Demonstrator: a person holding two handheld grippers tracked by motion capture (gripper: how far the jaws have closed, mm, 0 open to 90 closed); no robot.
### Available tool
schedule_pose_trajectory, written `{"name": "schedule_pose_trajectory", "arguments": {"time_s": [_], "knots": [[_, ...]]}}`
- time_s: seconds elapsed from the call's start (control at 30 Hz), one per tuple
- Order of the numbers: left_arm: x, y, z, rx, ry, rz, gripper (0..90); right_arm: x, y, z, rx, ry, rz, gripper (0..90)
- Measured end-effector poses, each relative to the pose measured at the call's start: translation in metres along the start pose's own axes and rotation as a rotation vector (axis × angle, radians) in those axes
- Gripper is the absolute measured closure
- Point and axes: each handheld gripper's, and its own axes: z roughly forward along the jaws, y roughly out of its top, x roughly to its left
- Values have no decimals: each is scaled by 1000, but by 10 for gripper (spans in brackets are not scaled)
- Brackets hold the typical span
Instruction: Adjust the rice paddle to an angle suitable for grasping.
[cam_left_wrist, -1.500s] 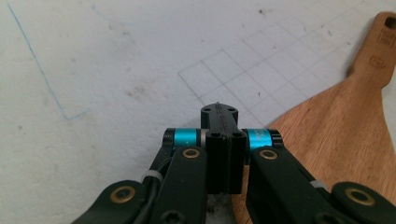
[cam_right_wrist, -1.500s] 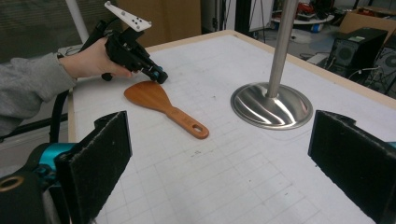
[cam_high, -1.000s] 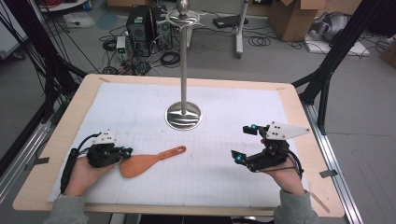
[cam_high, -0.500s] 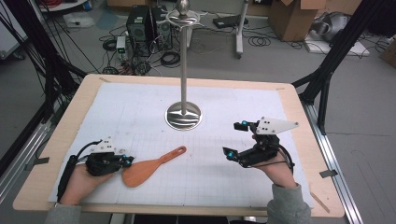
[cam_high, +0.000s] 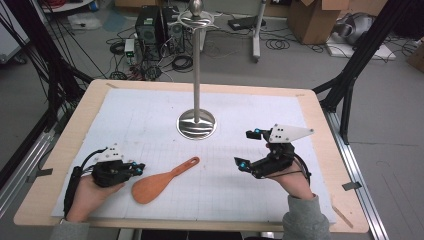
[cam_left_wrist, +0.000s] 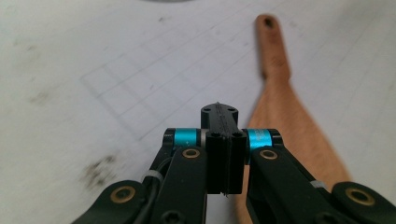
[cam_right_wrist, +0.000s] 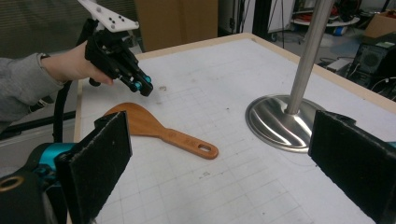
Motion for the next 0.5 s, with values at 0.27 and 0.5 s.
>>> {"name": "schedule_pose_trajectory", "arguments": {"time_s": [0.27,0.5], "knots": [[-34,25,41,70,-72,117,895,2,-2,-6,0,-12,3,47],[-48,32,65,110,-117,146,895,2,-5,-13,-2,-27,14,47]]}}
